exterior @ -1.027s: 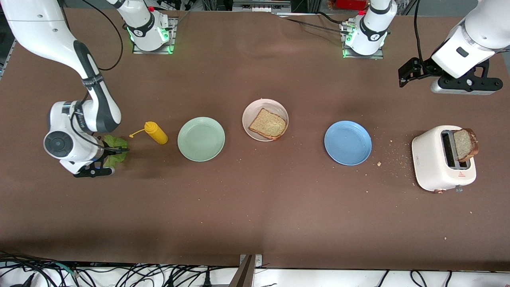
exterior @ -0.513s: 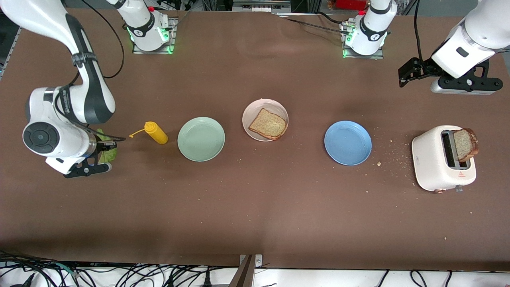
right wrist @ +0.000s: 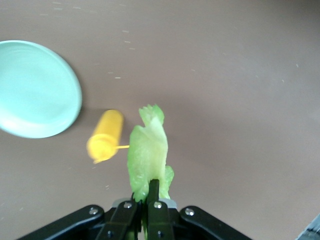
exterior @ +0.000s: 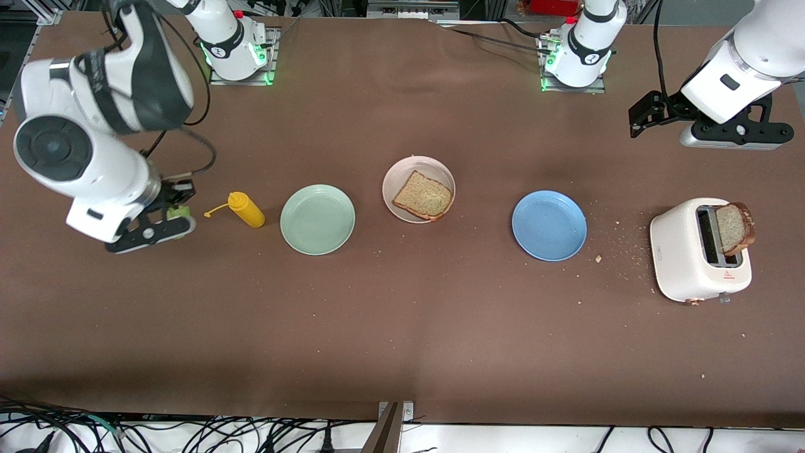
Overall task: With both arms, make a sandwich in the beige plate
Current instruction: 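Lift the lettuce leaf and carry it over the beige plate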
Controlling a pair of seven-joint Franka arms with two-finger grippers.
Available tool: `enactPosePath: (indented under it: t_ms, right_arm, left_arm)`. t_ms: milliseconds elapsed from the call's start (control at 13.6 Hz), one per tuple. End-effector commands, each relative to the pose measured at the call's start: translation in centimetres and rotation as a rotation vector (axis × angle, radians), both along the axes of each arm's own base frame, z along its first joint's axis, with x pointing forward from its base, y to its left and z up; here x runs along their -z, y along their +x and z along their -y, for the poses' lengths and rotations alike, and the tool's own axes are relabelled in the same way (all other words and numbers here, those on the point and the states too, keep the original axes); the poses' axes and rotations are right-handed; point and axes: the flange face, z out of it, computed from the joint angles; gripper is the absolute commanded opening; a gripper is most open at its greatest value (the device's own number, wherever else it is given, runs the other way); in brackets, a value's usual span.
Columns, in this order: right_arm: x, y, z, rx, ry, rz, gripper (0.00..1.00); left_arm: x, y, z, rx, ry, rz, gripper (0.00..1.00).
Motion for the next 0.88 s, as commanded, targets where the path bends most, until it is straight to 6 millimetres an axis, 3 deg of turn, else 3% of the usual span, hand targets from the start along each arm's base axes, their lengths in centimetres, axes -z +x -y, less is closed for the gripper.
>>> enactPosePath:
  t_ms: [0,220,367,807]
  right_arm:
    - [-2.0,-2.2,-4.9,-0.09,0.02,0.002,0.0]
    - [-2.2,-4.5,-11.5,-0.197,0.056,0.012,0.0]
    - [-1.3,-5.5,-14.6,-0.203,0.173,-0.02,0.0]
    - [4.4,-6.0,-20.6,-0.114,0.498,-0.199,0.0]
  left_arm:
    - [-0.3,0.0,0.1,-0.008,-0.009,-0.008,1.0]
    - [-0.3,0.0,0.0,-0.009,-0.009,-0.008,1.0]
    - [-0.3,0.0,0.0,-0.008,-0.01,-0.008,1.0]
    - [-0.3,0.0,-0.1,-0.009,-0.01,-0.008,1.0]
